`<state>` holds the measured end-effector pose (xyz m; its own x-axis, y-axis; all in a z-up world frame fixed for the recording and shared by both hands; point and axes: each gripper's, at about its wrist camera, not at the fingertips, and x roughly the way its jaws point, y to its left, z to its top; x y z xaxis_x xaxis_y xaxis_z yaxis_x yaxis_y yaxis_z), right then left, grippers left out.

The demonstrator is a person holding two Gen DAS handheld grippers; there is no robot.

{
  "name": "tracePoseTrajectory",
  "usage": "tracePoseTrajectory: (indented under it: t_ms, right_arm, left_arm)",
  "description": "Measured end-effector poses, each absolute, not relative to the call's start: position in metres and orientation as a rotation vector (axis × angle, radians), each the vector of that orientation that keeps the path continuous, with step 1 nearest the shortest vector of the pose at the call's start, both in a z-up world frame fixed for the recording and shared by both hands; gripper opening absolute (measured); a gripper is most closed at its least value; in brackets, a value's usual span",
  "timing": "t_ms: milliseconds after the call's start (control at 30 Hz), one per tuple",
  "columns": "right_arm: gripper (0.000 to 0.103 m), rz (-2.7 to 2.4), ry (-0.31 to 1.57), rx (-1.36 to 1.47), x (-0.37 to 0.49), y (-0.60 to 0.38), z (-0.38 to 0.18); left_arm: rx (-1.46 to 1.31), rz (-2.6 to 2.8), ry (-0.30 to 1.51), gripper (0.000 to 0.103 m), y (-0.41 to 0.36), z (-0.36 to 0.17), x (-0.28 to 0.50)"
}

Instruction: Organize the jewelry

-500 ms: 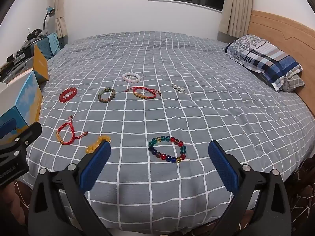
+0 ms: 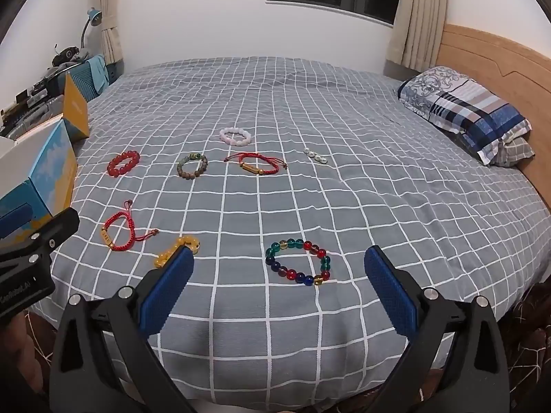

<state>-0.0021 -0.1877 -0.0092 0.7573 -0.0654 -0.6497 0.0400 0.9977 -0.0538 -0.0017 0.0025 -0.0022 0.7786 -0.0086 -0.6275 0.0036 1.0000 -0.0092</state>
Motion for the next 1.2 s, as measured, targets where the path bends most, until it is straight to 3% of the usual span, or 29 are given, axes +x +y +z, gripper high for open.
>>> tracePoseTrajectory:
  t_ms: [1200]
  right_arm:
    - [0.095, -0.045, 0.709, -0.04, -0.0037, -0.1842, -0.0094]
  left_arm:
    - [-0.016, 0.007, 0.679, 0.097, 0.0042, -0.0003, -0.0005]
